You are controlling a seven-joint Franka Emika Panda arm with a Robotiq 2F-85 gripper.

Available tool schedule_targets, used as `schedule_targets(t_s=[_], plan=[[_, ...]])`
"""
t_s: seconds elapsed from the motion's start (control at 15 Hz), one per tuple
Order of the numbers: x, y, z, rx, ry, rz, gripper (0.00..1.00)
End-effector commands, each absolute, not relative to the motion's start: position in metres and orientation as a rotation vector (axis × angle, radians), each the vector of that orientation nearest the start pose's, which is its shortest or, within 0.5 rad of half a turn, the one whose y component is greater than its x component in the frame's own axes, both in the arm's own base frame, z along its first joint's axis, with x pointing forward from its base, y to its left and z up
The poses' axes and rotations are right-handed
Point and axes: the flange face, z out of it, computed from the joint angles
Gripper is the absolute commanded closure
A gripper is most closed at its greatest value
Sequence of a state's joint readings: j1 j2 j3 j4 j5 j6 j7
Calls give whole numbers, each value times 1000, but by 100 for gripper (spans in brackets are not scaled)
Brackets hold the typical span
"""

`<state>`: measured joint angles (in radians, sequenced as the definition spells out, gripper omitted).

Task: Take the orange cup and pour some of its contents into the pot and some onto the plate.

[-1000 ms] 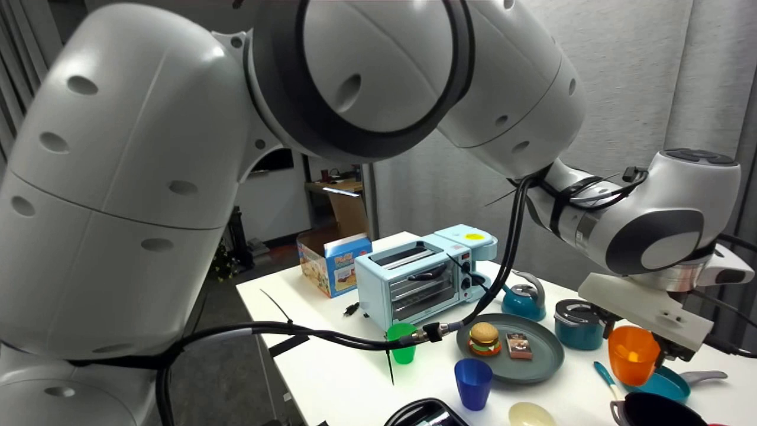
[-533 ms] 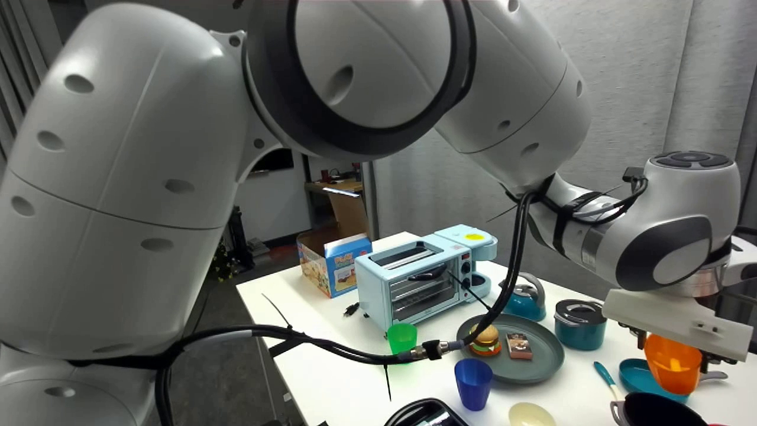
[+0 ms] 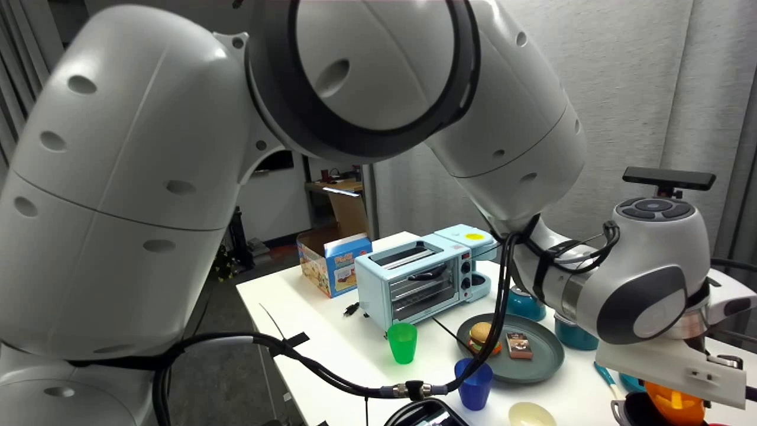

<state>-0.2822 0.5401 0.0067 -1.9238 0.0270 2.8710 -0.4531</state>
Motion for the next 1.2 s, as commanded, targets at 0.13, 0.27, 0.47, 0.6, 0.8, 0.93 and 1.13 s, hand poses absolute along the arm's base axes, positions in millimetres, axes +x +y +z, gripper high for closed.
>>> schedule_targets(t_s=[0.13,0.27,0.47,0.6,0.8,0.93,1.13], plan=[[622,-178,256,-3209,-356,-847,49],[620,-173,262,-3202,-392,-909,49],[617,-167,261,-3190,-440,-966,49],[614,-164,255,-3187,-477,-988,49],[607,-163,243,-3186,-526,-1036,49],[602,-163,240,-3179,-561,-1121,49],[594,-165,239,-3156,-586,-1291,49]])
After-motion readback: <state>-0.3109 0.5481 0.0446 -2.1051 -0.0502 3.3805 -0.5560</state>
